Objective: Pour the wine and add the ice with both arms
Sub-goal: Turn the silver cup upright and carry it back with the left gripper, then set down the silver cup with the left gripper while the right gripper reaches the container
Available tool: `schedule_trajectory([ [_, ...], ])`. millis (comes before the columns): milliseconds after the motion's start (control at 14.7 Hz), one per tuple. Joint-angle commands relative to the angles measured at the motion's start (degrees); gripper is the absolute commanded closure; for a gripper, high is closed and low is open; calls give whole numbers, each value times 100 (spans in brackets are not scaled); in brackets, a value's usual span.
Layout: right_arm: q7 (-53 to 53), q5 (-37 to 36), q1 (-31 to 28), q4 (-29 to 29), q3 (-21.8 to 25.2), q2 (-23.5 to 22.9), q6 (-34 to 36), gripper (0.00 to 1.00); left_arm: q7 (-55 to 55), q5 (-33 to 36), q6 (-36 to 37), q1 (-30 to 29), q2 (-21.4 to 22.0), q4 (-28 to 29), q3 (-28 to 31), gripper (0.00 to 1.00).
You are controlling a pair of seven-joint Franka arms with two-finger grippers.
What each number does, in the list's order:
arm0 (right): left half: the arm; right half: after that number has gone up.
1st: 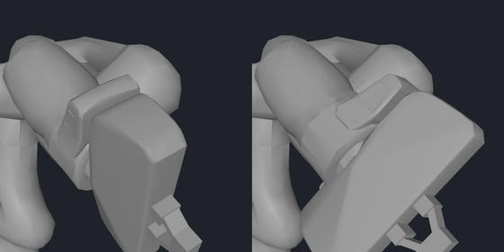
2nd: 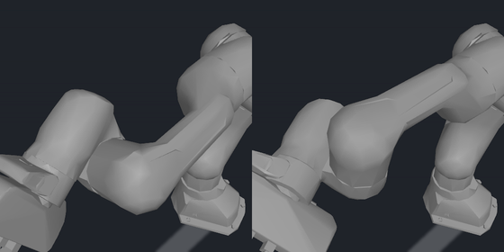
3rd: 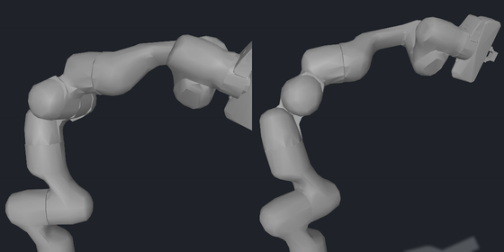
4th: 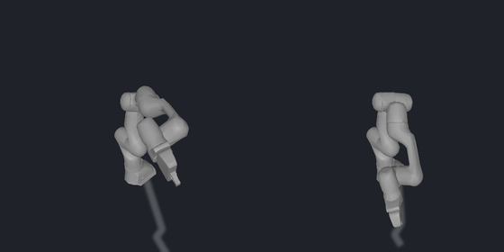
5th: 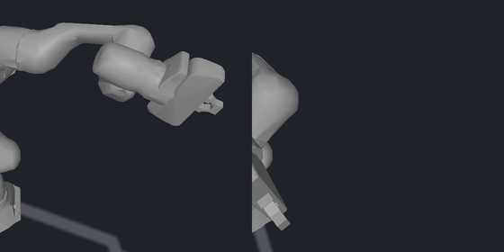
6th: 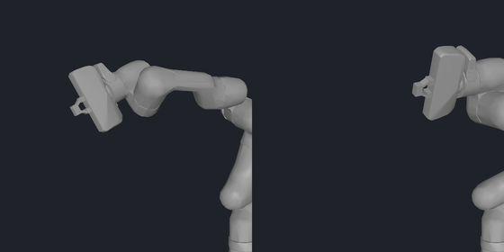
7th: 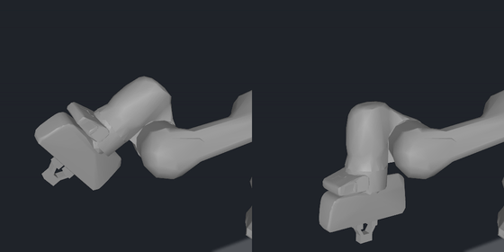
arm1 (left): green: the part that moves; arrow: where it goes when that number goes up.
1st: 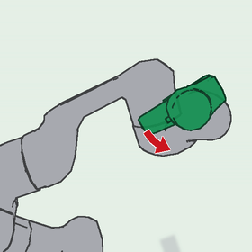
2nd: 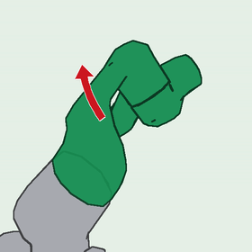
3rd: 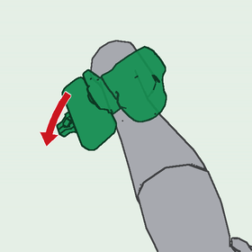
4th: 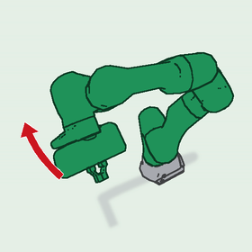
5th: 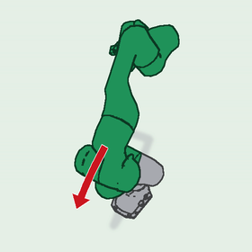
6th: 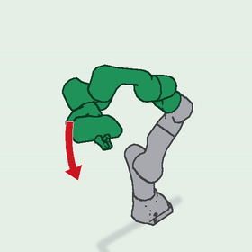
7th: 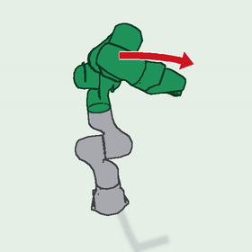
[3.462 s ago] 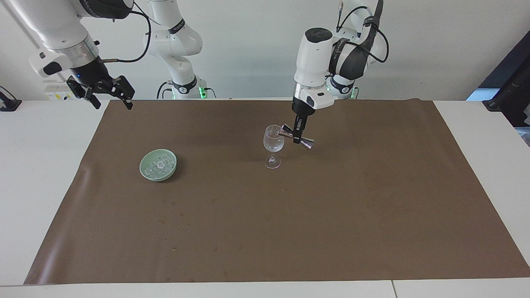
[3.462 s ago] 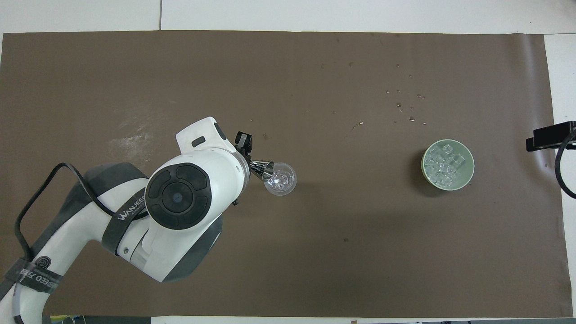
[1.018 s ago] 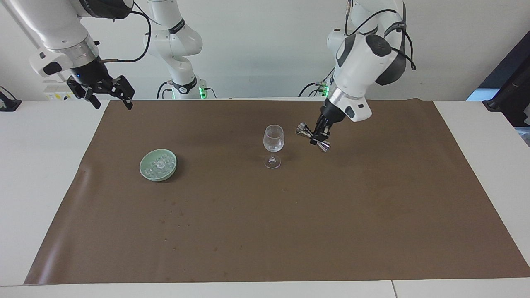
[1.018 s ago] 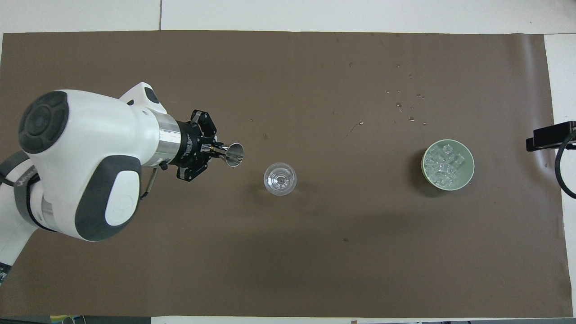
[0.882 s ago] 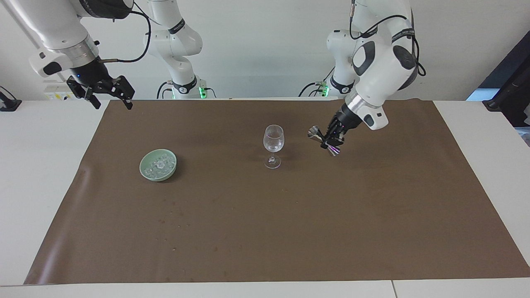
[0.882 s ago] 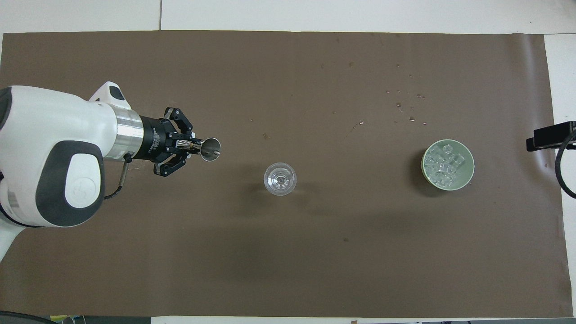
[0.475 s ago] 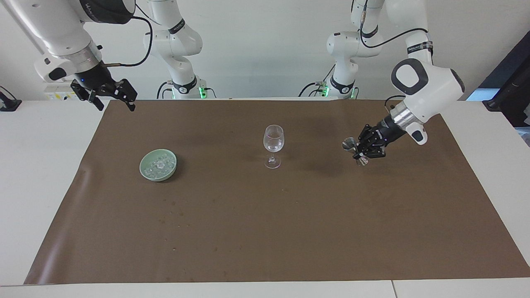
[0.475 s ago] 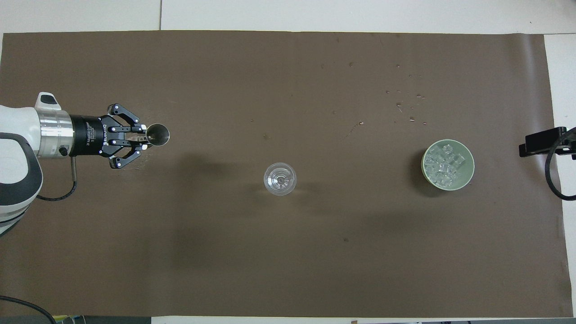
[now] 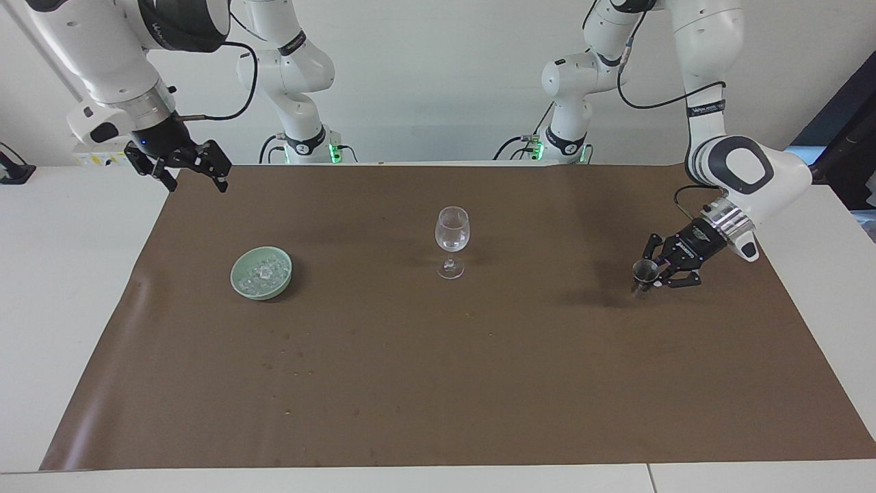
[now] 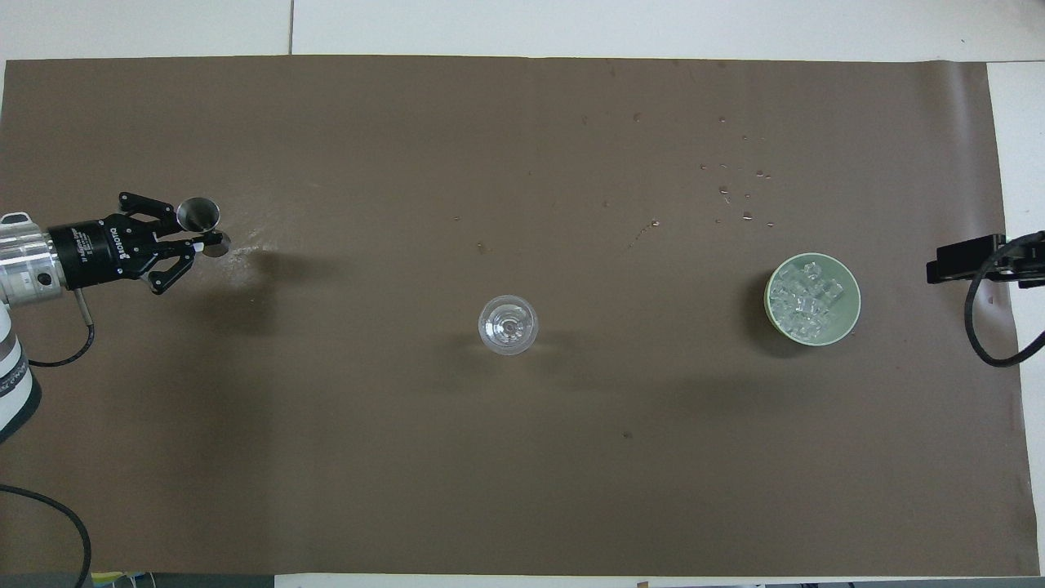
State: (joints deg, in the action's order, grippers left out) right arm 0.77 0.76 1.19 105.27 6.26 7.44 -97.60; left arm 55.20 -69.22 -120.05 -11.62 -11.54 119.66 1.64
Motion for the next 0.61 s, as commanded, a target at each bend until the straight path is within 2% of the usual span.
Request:
schedule_trajectory([
  [0, 107, 65, 4, 1142, 7, 459, -908, 0, -788, -1319, -88, -314, -199, 259, -67, 100],
  [68, 116, 65, 56, 1319, -2, 460, -1049, 0, -852, -1409, -88, -375, -313, 277, -67, 100],
  [271, 98, 65, 135, 1635, -2, 259, -1453, 0, -1071, -2488, -88, -543, -533, 409, -67, 100],
  [407, 168, 56, 135, 1873, -2, -31, -1962, 0, -1369, -2613, -80, -552, -490, 724, -67, 100],
  [543, 387, 56, 135, 2128, 7, -260, -2656, 9, -1564, -2955, -150, -543, -481, 919, -67, 100],
])
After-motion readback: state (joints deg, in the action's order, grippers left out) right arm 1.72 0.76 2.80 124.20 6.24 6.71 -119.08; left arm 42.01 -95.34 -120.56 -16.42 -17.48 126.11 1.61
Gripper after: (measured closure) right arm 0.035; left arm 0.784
